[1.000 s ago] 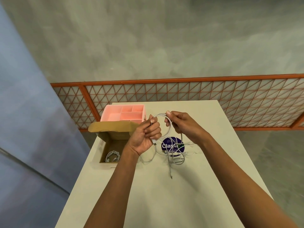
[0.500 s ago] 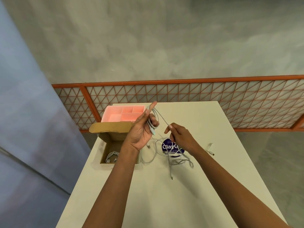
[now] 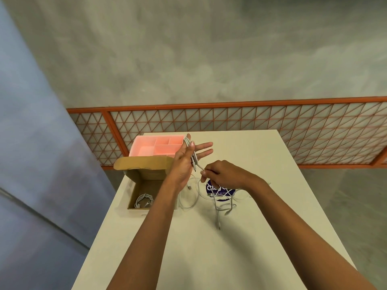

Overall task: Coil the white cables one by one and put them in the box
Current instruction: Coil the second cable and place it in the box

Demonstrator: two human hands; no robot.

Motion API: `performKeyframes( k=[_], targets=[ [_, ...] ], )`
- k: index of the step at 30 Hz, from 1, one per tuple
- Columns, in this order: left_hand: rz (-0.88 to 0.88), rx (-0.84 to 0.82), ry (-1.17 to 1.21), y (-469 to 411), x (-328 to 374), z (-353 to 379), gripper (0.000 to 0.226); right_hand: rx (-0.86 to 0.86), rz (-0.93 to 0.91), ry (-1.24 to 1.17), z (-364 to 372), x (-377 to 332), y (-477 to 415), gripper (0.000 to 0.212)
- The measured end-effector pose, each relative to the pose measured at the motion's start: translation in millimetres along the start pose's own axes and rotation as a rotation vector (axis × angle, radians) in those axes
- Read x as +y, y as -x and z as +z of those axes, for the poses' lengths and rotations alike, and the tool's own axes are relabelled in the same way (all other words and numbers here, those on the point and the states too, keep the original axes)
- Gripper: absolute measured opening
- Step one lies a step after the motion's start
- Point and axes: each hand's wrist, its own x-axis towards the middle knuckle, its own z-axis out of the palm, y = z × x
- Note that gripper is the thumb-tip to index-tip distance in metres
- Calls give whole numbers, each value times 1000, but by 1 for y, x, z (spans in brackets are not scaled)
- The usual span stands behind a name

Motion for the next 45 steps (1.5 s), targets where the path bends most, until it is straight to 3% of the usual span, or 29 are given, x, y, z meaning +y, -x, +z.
performKeyframes(
  k=[4,8,13,19,25,31,35,45],
  targets=[
    [-38,-15,-154,2,-4,-1,25,-1,-32,106,-13,-13,6,40],
    [-152,19,-288,1,-12,-7,47,109,-82,180,-27,-16,10,40],
    [-227,-77,-221,5,-9,-6,26,212,-70,180,-46,-18,14,41],
    [-213,-258,-379,13,-6,2,31,204,-118,24,-47,-16,9,39],
    [-263,-370,90,18,-7,-4,49,207,-139,-236,-58,-11,9,23],
    [-326,-440,306,23,-6,-12,33,246,-164,-341,-58,-9,4,16],
    [-376,-581,483,21,-6,-15,26,280,-177,-376,-54,-4,0,17],
    [-432,-670,464,24,-8,-16,27,372,-177,-384,-38,-1,2,20]
  ],
)
